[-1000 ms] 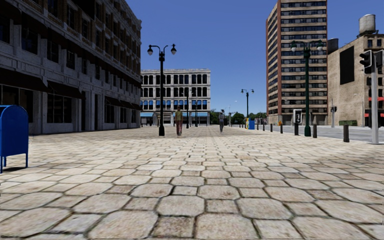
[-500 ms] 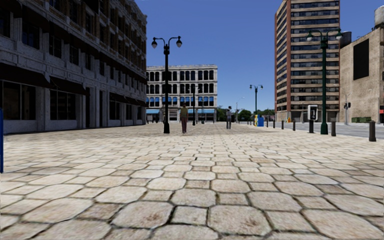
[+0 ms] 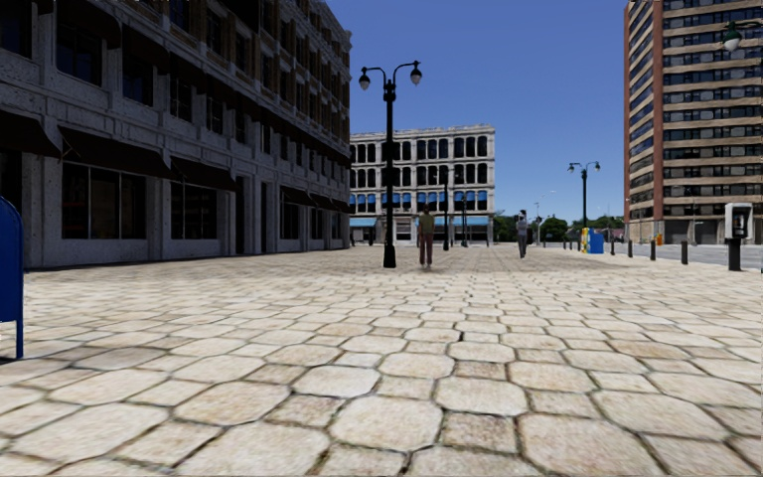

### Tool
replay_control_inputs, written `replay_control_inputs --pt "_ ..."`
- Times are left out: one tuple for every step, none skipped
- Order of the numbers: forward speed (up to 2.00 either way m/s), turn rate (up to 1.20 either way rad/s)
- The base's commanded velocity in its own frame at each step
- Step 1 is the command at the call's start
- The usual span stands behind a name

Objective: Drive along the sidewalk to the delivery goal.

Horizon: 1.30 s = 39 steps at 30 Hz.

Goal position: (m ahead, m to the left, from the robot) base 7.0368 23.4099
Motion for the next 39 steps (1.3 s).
replay_control_inputs --pt "2.0 0.46" --pt "2.0 0.46" --pt "2.0 0.46" --pt "2.0 0.46" --pt "2.0 0.48" --pt "2.0 0.48" --pt "2.0 0.51" --pt "2.0 0.54" --pt "2.0 0.54" --pt "2.0 0.57" --pt "2.0 0.57" --pt "2.0 0.59" --pt "2.0 0.6" --pt "2.0 0.6" --pt "2.0 0.6" --pt "2.0 0.6" --pt "2.0 0.6" --pt "2.0 0.6" --pt "2.0 0.6" --pt "2.0 0.6" --pt "2.0 0.6" --pt "2.0 0.6" --pt "2.0 0.6" --pt "2.0 0.6" --pt "2.0 0.6" --pt "2.0 0.6" --pt "2.0 0.6" --pt "2.0 0.6" --pt "2.0 0.6" --pt "2.0 0.6" --pt "2.0 0.6" --pt "2.0 0.6" --pt "2.0 0.6" --pt "2.0 0.6" --pt "2.0 0.6" --pt "2.0 0.62" --pt "2.0 0.63" --pt "2.0 0.63" --pt "2.0 0.66"
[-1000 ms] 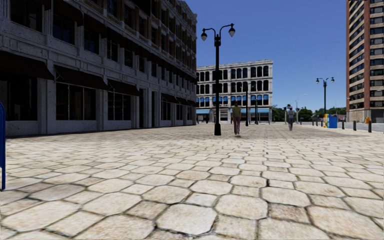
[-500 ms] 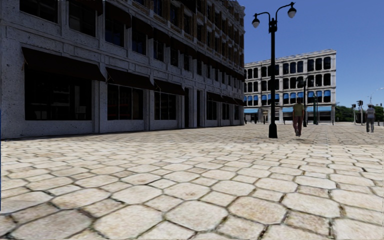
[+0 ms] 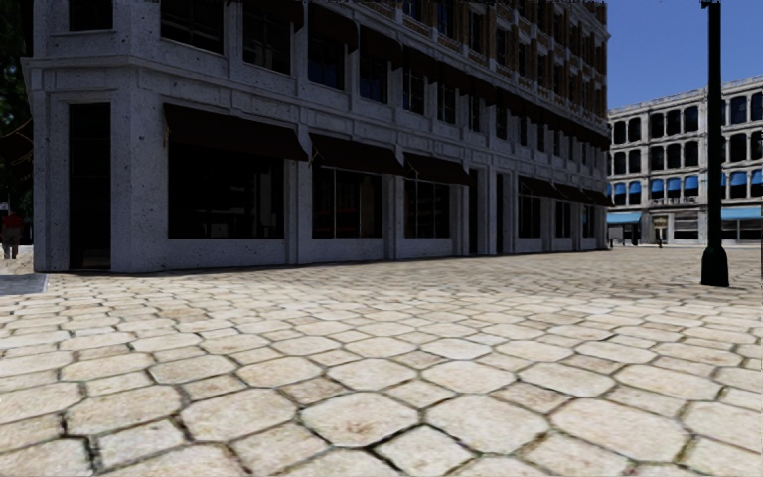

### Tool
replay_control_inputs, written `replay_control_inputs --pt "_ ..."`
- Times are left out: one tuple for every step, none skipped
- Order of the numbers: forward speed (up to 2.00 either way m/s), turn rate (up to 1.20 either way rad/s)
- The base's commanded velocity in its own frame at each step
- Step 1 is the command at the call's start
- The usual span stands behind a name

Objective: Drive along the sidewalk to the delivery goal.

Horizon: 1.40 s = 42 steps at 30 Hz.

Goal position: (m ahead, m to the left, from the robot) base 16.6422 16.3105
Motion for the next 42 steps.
replay_control_inputs --pt "2.0 0.67" --pt "2.0 0.67" --pt "2.0 0.67" --pt "2.0 0.68" --pt "2.0 0.69" --pt "2.0 0.69" --pt "2.0 0.69" --pt "2.0 0.69" --pt "2.0 0.69" --pt "2.0 0.69" --pt "2.0 0.69" --pt "2.0 0.69" --pt "2.0 0.69" --pt "2.0 0.69" --pt "2.0 0.69" --pt "2.0 0.69" --pt "2.0 0.69" --pt "2.0 0.69" --pt "2.0 0.69" --pt "2.0 0.69" --pt "2.0 0.69" --pt "2.0 0.69" --pt "2.0 0.69" --pt "2.0 0.69" --pt "2.0 0.69" --pt "2.0 0.69" --pt "2.0 0.69" --pt "2.0 0.69" --pt "2.0 0.69" --pt "2.0 0.69" --pt "2.0 0.69" --pt "2.0 0.69" --pt "2.0 0.69" --pt "2.0 0.69" --pt "2.0 0.69" --pt "2.0 0.69" --pt "2.0 0.69" --pt "2.0 0.68" --pt "2.0 0.66" --pt "2.0 0.66" --pt "2.0 0.61" --pt "2.0 0.47"
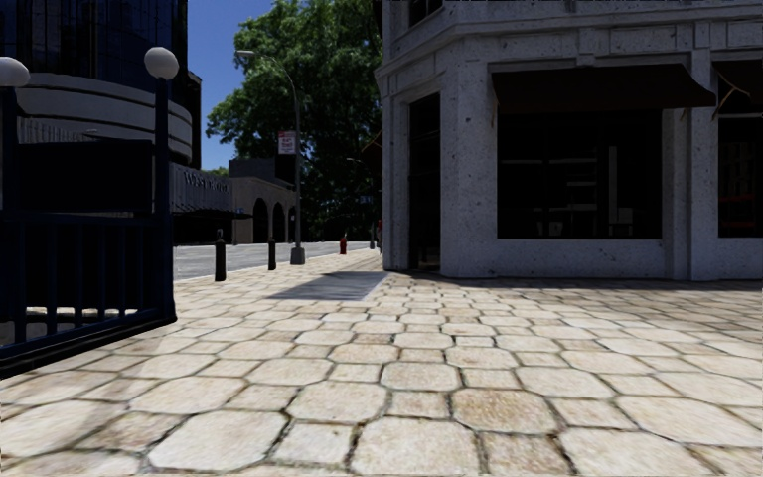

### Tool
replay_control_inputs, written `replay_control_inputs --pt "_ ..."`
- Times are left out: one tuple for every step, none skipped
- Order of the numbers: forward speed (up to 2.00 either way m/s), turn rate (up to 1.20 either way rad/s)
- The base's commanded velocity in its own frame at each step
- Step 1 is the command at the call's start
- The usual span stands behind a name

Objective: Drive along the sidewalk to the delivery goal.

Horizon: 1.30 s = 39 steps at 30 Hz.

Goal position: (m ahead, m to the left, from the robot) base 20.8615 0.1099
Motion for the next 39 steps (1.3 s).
replay_control_inputs --pt "2.0 0.41" --pt "2.0 0.39" --pt "2.0 0.39" --pt "2.0 0.0" --pt "2.0 0.0" --pt "2.0 0.0" --pt "2.0 0.0" --pt "2.0 0.0" --pt "2.0 0.0" --pt "2.0 0.0" --pt "2.0 0.0" --pt "2.0 0.0" --pt "2.0 0.0" --pt "2.0 0.0" --pt "2.0 0.0" --pt "2.0 0.0" --pt "2.0 0.0" --pt "2.0 0.0" --pt "2.0 0.0" --pt "2.0 0.0" --pt "2.0 0.0" --pt "2.0 0.0" --pt "2.0 0.0" --pt "2.0 0.0" --pt "2.0 0.0" --pt "2.0 0.0" --pt "2.0 0.0" --pt "2.0 0.0" --pt "2.0 0.0" --pt "2.0 0.0" --pt "2.0 0.0" --pt "2.0 0.0" --pt "2.0 0.0" --pt "2.0 0.0" --pt "2.0 0.0" --pt "2.0 0.0" --pt "2.0 0.03" --pt "2.0 0.03" --pt "2.0 0.13"
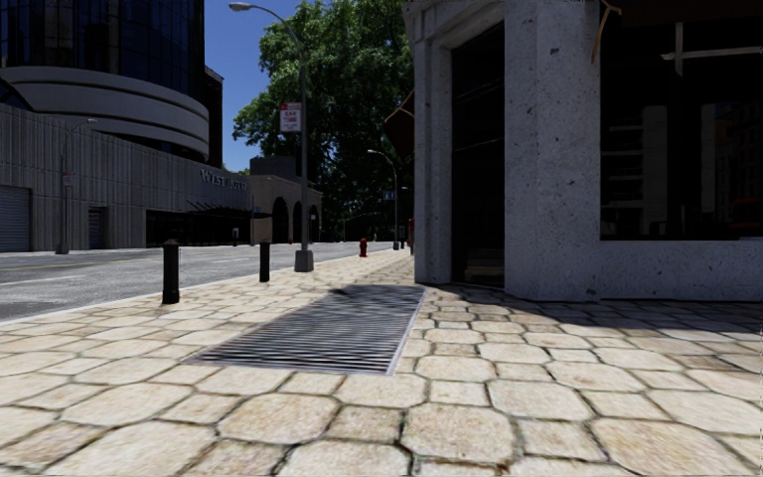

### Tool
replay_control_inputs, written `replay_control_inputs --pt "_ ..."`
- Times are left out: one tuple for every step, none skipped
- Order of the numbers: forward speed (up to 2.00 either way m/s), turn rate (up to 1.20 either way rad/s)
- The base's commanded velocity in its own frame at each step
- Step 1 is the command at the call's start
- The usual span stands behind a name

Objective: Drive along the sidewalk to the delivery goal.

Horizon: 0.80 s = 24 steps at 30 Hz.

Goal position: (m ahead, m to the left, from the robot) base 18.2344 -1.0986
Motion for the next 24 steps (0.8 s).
replay_control_inputs --pt "2.0 0.19" --pt "2.0 0.2" --pt "2.0 0.2" --pt "2.0 0.2" --pt "2.0 0.2" --pt "2.0 0.21" --pt "2.0 0.21" --pt "2.0 0.21" --pt "2.0 0.21" --pt "2.0 0.21" --pt "2.0 0.21" --pt "2.0 0.21" --pt "2.0 0.21" --pt "2.0 0.21" --pt "2.0 0.21" --pt "2.0 0.05" --pt "2.0 0.0" --pt "2.0 0.0" --pt "2.0 0.0" --pt "2.0 0.0" --pt "2.0 0.0" --pt "2.0 0.0" --pt "2.0 0.0" --pt "2.0 0.0"
